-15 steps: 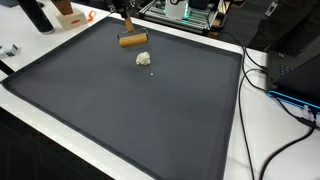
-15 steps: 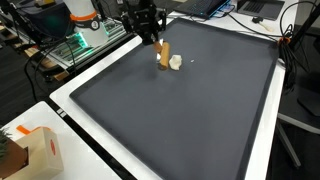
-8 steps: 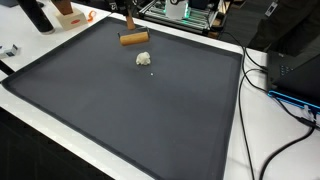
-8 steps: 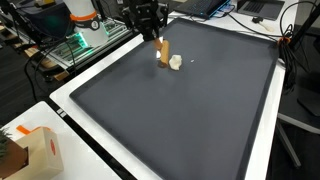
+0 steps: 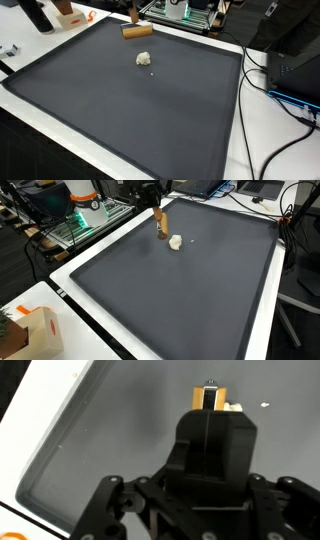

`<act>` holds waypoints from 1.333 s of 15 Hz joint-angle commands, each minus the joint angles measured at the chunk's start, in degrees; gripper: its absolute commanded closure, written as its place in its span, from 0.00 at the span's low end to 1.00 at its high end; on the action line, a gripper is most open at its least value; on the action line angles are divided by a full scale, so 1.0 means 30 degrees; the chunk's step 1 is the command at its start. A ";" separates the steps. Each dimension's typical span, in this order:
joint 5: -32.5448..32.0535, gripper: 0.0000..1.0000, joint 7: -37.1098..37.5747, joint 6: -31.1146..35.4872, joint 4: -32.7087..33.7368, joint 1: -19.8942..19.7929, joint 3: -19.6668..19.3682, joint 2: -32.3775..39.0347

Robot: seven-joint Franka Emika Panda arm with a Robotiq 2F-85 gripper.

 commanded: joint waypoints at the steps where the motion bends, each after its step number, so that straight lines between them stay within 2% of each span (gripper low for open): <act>1: -0.1364 0.77 0.0599 -0.1727 0.0874 0.0384 0.0501 -0.0414; 15: -0.5651 0.77 -0.0365 -0.7641 0.4901 0.2194 0.2397 0.0526; 17: -0.6264 0.77 -0.0601 -0.8132 0.5327 0.2445 0.2597 0.0689; 18: -0.5521 0.77 -0.0240 -0.7255 0.4637 0.2361 0.2327 0.0408; 19: -0.5568 0.52 -0.0234 -0.7307 0.4727 0.2449 0.2358 0.0459; 20: -0.5564 0.52 -0.0230 -0.7304 0.4714 0.2464 0.2355 0.0483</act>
